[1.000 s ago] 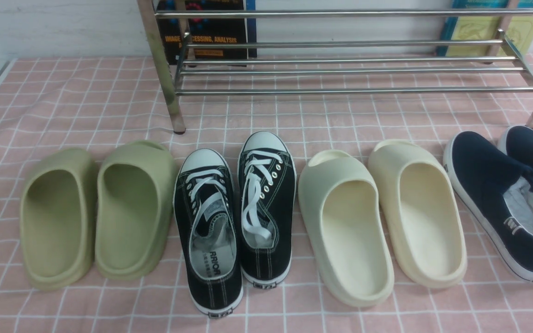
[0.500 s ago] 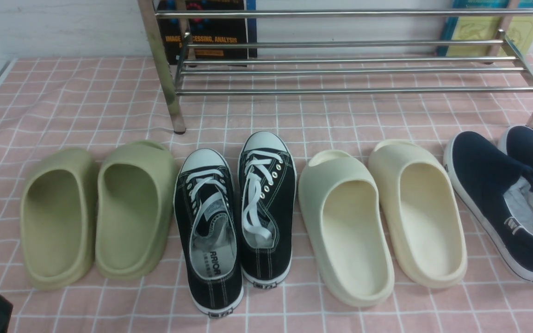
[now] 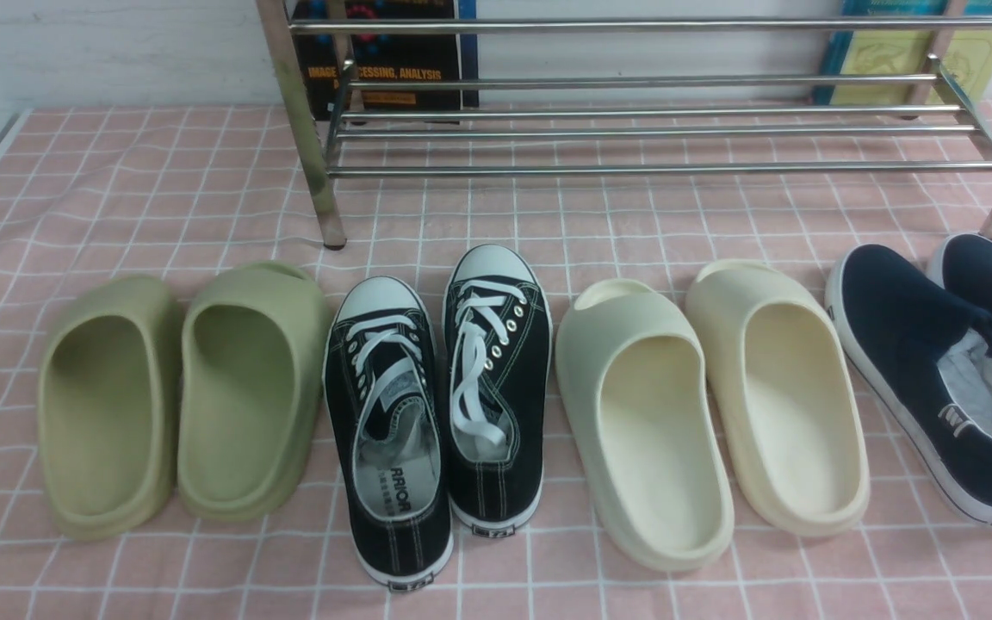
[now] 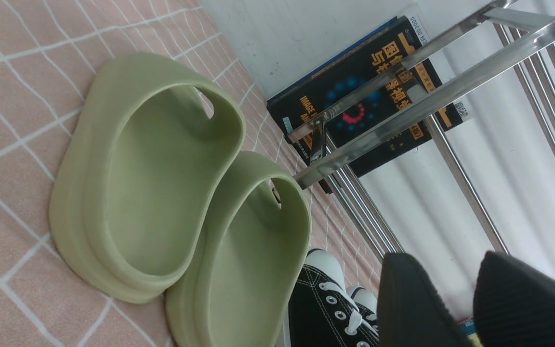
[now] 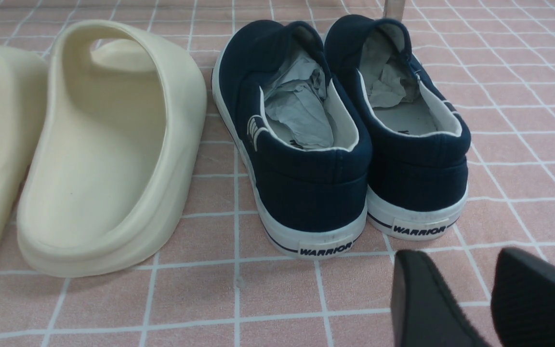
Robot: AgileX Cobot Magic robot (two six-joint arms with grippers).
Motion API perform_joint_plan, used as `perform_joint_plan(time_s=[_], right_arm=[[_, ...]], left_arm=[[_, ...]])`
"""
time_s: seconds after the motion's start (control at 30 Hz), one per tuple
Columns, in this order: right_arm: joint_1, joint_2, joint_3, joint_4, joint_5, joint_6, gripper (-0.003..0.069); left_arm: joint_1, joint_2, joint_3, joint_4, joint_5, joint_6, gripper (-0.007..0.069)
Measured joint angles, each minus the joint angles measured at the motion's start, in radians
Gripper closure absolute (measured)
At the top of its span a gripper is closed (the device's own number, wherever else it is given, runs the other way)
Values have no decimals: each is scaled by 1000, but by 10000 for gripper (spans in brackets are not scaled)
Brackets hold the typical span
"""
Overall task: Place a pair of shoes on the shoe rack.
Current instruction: Use the left arm to grab the shoe closest to it
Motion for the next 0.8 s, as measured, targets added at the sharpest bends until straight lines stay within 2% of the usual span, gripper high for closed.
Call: perform_joint_plan(time_s=[0.17,0.2,0.27,0.3,0.33,0.37,0.4,0.43,0.47,0.5,0.53,0.57,0.6,0.63,0.7,0.77,0.8], right_arm=[[0,0,0,1,0,0,421],[0,0,0,1,0,0,421],[0,0,0,1,0,0,421],[0,0,0,1,0,0,421],[0,0,0,1,0,0,421],[0,0,0,1,0,0,421],[0,0,0,1,0,0,421],[0,0,0,1,0,0,421],[0,0,0,1,0,0,421],[0,0,0,1,0,0,421],[0,0,0,1,0,0,421],[0,0,0,1,0,0,421],[0,0,0,1,0,0,421],[0,0,0,1,0,0,421],[0,0,0,1,0,0,421],[0,0,0,1,0,0,421],[0,0,0,1,0,0,421]], left_arm=[[0,0,-93,50,117,90,396],[0,1,-177,108,196,145,426],[0,39,-297,218,316,181,491],[0,46,-297,218,316,181,500],[-1,133,-406,343,446,177,566],[-1,144,-418,358,461,175,578],[-1,243,-513,471,590,152,607],[-1,256,-536,498,623,148,612],[-1,385,-632,598,764,132,622],[-1,385,-642,608,778,132,622],[-1,483,-716,673,873,127,622],[-1,505,-724,680,886,127,622],[-1,593,-784,721,975,129,621],[-1,593,-791,725,975,130,620],[-12,736,-868,744,1059,188,587],[-31,777,-890,738,1071,212,564],[-79,837,-920,706,1079,247,508]])
